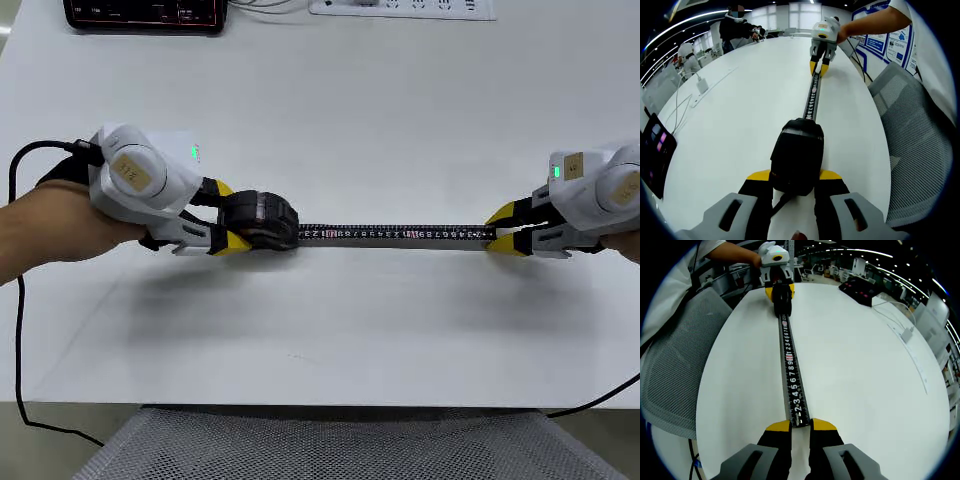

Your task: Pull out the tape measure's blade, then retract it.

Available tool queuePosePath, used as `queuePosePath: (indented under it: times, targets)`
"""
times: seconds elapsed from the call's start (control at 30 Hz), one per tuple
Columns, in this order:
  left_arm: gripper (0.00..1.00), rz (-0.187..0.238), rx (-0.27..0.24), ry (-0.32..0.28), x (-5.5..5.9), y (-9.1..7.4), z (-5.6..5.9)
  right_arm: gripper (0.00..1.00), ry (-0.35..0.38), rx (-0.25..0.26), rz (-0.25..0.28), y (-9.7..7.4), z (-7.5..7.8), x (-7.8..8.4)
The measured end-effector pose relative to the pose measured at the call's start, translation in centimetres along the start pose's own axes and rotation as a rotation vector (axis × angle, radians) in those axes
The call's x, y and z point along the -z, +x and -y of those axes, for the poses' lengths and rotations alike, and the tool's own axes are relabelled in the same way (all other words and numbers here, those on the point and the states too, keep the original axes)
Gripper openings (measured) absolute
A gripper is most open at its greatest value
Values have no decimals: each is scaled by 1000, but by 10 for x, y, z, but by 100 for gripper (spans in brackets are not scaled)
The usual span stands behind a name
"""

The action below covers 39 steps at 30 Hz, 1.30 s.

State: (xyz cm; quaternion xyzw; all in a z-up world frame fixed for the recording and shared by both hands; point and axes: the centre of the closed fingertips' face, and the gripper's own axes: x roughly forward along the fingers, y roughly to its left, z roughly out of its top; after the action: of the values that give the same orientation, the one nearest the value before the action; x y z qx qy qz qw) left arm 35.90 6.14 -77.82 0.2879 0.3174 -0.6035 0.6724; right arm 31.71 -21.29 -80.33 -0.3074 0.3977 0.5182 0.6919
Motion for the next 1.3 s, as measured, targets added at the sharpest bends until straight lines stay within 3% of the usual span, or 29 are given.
queuePosePath:
  times: [0.47,1.3]
  targets:
    - [27,-11,-23,-1,0,1,-2,10,-28,-13,-55,1,0,0]
    - [28,-29,-32,-26,1,0,-2,12,2,-6,-75,0,1,1]
